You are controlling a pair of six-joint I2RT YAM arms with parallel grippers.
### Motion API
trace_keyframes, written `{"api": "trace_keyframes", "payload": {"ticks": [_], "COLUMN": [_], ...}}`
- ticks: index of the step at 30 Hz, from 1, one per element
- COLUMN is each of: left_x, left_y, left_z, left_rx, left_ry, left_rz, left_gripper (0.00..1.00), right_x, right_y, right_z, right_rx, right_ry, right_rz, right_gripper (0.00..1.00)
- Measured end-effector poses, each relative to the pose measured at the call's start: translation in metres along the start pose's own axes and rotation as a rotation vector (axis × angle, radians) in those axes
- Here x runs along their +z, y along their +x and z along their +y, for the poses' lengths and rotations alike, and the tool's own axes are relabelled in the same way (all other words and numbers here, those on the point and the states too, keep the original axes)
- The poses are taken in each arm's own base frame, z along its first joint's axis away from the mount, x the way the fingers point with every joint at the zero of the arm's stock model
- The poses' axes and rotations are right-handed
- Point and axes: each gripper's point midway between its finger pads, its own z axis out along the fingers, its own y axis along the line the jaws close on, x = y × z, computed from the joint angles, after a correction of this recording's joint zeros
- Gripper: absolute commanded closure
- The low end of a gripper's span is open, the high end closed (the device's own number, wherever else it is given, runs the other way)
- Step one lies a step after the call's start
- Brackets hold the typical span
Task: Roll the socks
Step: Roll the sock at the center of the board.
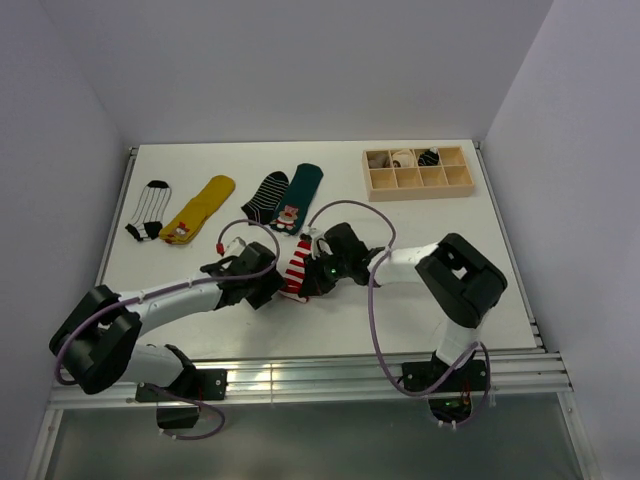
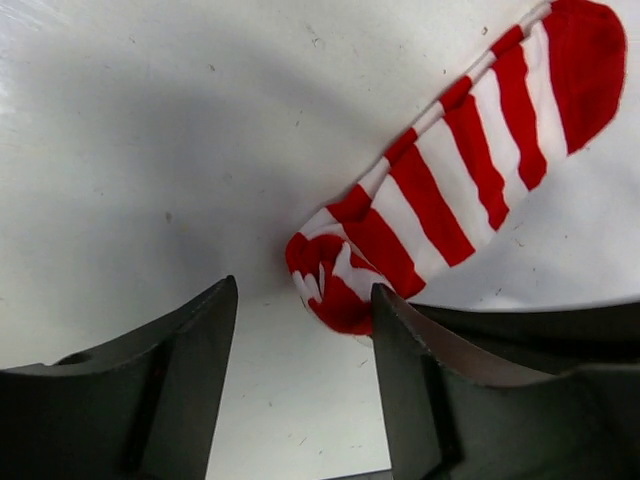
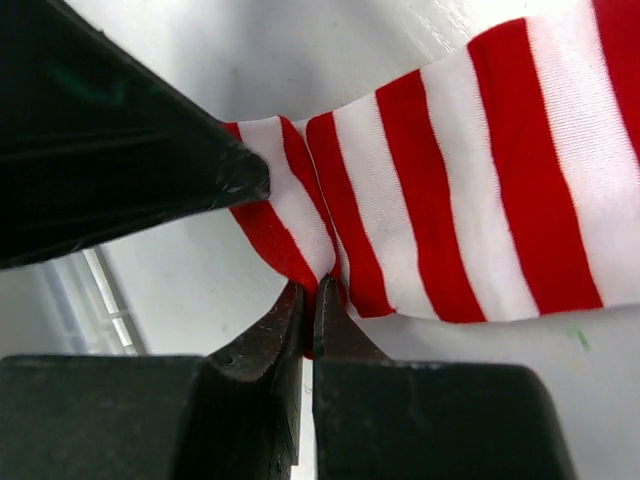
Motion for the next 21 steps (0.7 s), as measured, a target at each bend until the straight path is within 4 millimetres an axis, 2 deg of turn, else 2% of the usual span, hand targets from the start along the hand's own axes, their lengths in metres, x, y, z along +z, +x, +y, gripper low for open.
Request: {"api": "trace_keyframes", "payload": {"ticks": [8,11,16,21], "left_x": [-0.02,-0.025,-0.022,-0.017], "left_y": [-0.013,-0.014,-0.012,-0.009], "left_z": [-0.008,-0.004,0.001,-0.008], "left_rx": [-0.019,-0.019,-0.006,0.0], "left_ry": [0.128,0.192,0.253,0.29], "left_rz": [-0.068,-0.089,-0.103,-0.094], "left_gripper": [0.36,0.35,0.37,0.38], "right_x": [-0.004,-0.008,-0.009,-0.01], "right_y": [0.001,0.004,0.009,0.011], "right_z": [-0.005,-0.006,-0.003,-0.002], "right_rx": [0.253,0.343,0.465,0.539], "right_ry": [-0.202,-0.239,-0.279,-0.289], "right_rz": [0.088,0.118,0.159,0.18], "right_gripper": [1.0,1.0,1.0,1.0]}}
